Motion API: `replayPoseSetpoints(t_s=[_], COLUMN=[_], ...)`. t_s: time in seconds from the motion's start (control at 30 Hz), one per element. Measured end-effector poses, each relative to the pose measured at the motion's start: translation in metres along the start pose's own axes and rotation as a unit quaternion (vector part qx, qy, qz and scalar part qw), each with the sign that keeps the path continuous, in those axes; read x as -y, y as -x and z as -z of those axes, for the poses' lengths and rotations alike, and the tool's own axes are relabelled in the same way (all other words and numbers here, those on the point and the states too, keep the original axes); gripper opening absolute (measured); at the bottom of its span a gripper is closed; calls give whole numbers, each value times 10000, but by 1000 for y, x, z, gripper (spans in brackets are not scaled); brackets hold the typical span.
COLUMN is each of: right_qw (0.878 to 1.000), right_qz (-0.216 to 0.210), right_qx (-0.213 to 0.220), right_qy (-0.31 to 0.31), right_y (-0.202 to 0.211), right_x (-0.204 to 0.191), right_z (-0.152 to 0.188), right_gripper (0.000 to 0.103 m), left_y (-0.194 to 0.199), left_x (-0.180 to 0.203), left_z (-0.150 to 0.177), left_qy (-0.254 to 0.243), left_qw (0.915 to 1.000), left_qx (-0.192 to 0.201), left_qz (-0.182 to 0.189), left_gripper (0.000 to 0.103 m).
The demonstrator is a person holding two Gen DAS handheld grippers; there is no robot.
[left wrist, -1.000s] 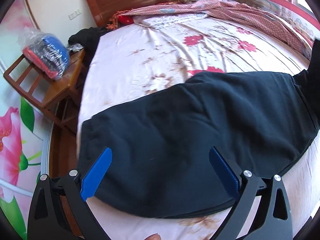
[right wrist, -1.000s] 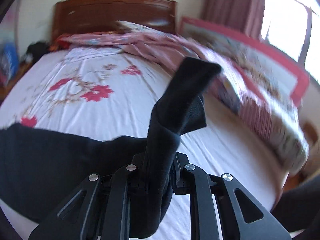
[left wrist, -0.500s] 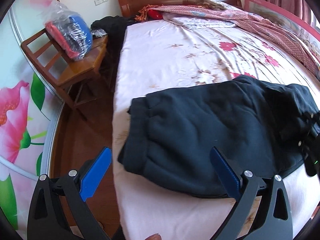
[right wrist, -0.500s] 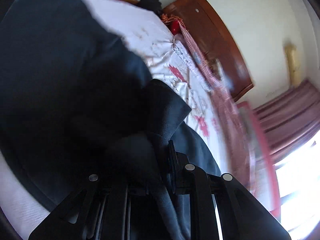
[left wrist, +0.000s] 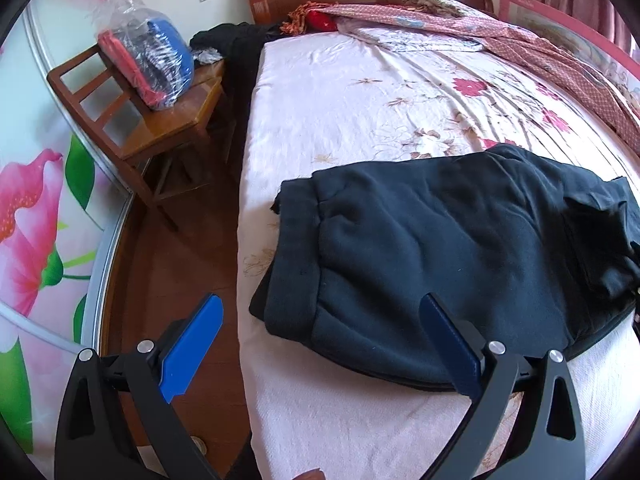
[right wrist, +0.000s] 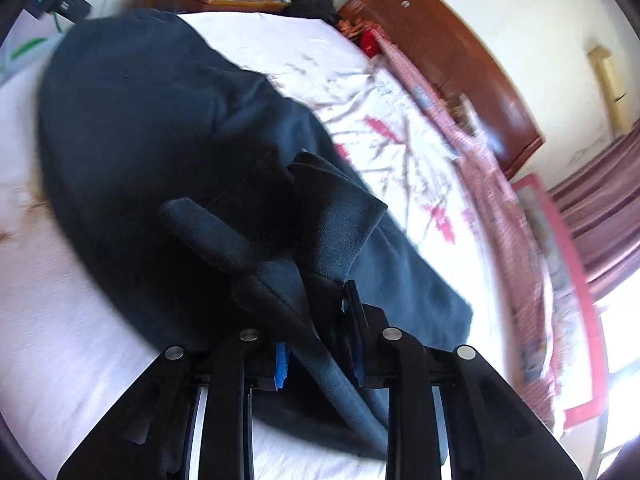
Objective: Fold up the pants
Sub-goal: 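Grasp the cuffs with the right gripper and fold them toward the waistband, then open the right gripper and release the folded cuffs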
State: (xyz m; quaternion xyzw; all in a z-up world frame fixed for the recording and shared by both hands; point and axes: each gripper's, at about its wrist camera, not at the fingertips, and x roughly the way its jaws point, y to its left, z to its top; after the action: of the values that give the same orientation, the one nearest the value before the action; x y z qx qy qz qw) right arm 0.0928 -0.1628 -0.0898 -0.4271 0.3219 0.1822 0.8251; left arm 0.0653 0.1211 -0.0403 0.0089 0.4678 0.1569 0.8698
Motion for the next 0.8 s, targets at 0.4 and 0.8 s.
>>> replayPoseSetpoints(t_s=[0.4,0.8], right_qw=[9656,9903], right_qz=[-856,-31], right_qx=[-50,-469], right_qy=[-2454,-1307], right_y=[-26,-52], right_x=[62,-1], right_z=[-9,-37], right_gripper=[22,32], left_y=[7,10], left_x=[17,13], left_z=[-6,-3], left_qy=[-7,89], left_qw=[9999,9997], left_qx=[58,31], left_qz=[141,228], left_gripper=[99,99])
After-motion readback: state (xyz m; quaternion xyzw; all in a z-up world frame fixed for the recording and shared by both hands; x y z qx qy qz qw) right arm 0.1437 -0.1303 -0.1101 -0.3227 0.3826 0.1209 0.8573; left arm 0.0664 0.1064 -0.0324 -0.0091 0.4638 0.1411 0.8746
